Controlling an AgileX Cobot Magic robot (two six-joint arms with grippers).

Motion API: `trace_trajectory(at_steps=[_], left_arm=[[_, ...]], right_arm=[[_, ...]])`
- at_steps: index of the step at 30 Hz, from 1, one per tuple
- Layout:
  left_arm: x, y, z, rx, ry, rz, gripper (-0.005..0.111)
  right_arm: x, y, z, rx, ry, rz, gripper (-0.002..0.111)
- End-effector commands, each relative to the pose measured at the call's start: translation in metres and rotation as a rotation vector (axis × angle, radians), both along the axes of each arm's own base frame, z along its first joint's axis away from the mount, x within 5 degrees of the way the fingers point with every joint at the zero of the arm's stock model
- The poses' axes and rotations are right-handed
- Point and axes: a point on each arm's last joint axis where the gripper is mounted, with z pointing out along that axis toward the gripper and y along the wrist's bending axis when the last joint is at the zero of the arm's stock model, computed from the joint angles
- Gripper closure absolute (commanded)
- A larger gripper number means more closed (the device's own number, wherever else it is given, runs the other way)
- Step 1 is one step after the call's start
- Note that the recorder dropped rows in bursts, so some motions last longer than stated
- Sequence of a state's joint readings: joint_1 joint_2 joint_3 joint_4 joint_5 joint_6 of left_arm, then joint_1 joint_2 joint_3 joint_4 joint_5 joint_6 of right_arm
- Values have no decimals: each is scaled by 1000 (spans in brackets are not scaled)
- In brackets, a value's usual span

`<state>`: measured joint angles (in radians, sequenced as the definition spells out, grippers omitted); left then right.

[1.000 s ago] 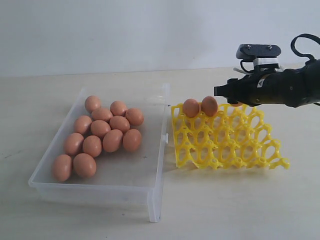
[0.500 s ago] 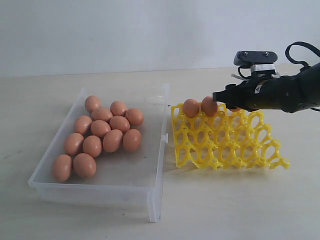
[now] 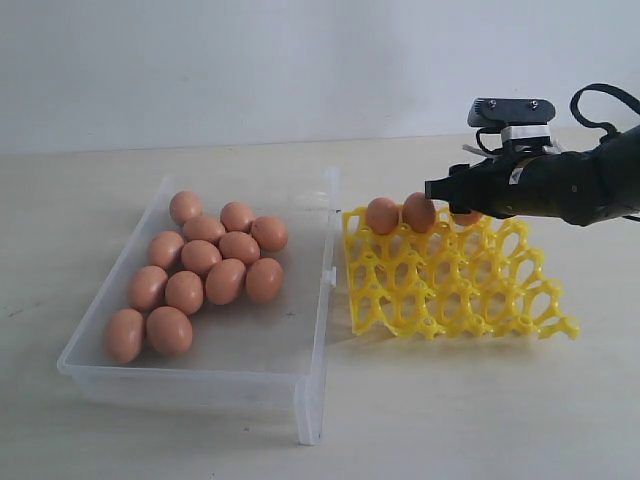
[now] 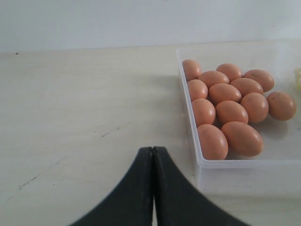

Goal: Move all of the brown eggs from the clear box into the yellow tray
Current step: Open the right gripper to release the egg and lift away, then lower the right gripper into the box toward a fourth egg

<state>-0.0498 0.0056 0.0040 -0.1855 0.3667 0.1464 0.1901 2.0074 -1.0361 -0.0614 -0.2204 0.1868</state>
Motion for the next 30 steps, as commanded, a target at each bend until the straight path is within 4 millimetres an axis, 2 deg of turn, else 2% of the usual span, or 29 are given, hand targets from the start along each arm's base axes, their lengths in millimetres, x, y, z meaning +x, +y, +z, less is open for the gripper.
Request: trace_trajectory(at_steps=[1,5,8,11,15,18,23,26,30], left_arm=[[0,0,2,-3,-19,3,107],[0,0,2,-3,-19,3,107],[0,0,2,-3,-19,3,107],[0,0,2,-3,-19,3,107],[0,0,2,-3,-19,3,107],[0,0,2,-3,-19,3,107],[0,0,2,-3,-19,3,107],[0,0,2,-3,-19,3,107],[0,0,2,-3,-19,3,107]], right_arm=[[2,-1,3,-1,-22,4,50],[2,-1,3,-3,-16,3,50],[1,-2,11,-3,-21,2,50],[-3,0,30,-2,-29,5,50],[-21,16,71,25,-7,20,55],[-44,45,99,27,-3,102,61],[-85,113,132,-47,48,359,65],[-98,149,137,-107,95,521,65],[-104,192,136,-106,188,654,65]])
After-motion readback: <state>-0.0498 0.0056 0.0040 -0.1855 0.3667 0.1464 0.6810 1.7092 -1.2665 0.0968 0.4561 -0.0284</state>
